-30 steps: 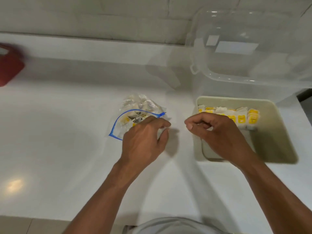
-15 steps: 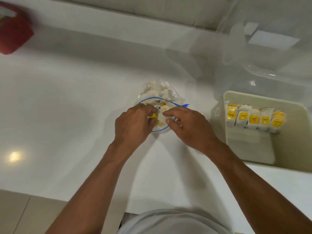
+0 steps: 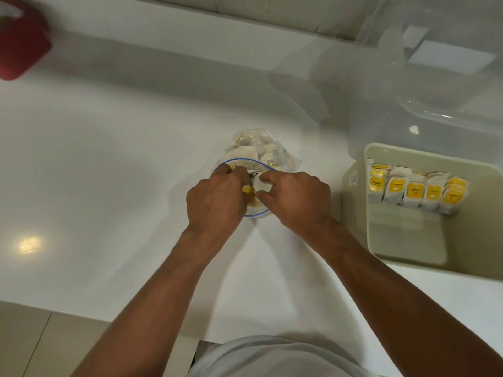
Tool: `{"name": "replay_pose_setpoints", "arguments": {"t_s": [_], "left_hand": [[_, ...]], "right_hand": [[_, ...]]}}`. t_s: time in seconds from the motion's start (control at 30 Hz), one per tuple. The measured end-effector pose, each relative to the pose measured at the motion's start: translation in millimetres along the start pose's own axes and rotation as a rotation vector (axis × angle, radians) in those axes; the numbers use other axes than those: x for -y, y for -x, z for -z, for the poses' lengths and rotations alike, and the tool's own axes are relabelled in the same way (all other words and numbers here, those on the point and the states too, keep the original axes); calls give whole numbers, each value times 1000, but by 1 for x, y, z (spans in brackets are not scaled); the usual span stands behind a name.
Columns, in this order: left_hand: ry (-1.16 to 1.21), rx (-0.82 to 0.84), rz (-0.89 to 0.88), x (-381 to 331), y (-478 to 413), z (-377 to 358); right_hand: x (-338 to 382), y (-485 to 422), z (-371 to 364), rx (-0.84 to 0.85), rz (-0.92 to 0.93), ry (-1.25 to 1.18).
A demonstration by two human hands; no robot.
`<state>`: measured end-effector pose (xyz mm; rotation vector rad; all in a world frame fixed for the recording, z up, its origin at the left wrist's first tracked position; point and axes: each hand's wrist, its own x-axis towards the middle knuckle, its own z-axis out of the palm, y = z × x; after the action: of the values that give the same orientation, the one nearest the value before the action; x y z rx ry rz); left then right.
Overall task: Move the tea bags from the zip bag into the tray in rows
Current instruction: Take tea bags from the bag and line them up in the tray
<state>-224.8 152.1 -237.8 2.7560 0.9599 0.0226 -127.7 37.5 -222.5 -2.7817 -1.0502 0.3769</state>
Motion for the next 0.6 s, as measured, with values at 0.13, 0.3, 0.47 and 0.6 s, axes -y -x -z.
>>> {"name": "replay_pose_setpoints", "arguments": {"t_s": [0.13,0.3,0.47,0.6], "left_hand": [[123,4,23,3,1,6],[166,11,22,9,0,16],[147,-33,-6,13,-5,15],[127,-21,-40,8,-5,19]], "right_hand": [[5,-4,-2,-20,21,64],[-1,-3,-9,-111,12,35],[-4,0,-9,-206,-86,-230],[-7,1,1,-240,-120,-576]]}}
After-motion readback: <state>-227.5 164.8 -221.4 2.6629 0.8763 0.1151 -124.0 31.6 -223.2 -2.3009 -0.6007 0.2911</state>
